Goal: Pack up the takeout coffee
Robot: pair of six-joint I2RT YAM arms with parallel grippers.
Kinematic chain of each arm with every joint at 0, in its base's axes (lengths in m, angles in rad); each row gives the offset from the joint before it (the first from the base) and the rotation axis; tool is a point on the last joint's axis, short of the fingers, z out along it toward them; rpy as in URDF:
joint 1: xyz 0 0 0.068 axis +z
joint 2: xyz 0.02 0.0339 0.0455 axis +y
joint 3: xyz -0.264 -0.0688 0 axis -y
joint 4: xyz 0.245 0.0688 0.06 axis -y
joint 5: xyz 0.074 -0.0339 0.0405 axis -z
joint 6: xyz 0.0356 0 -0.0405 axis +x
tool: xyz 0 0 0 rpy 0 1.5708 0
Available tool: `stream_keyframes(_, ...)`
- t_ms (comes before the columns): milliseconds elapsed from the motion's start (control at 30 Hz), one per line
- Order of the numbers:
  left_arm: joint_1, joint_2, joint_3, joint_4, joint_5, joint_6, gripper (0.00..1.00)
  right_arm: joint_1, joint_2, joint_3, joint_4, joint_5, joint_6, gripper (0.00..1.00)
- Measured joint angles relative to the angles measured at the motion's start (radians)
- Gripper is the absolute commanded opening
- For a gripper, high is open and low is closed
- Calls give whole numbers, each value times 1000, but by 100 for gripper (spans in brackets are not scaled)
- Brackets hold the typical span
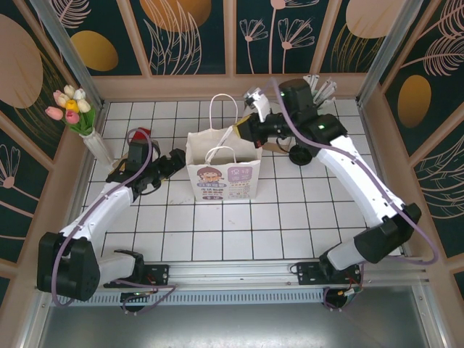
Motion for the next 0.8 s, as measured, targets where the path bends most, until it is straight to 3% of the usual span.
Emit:
stream_keyframes(233,0,-50,-30,39,-29,-10,99,43,68,-2,1,3,-26,0)
stream_keyframes(533,0,-227,-129,76,-177,-71,98,80,167,-3,0,66,-35,0)
stream_keyframes(800,0,-271,-130,85,-248,-94,99,105,235,8,-8,92,-53,1)
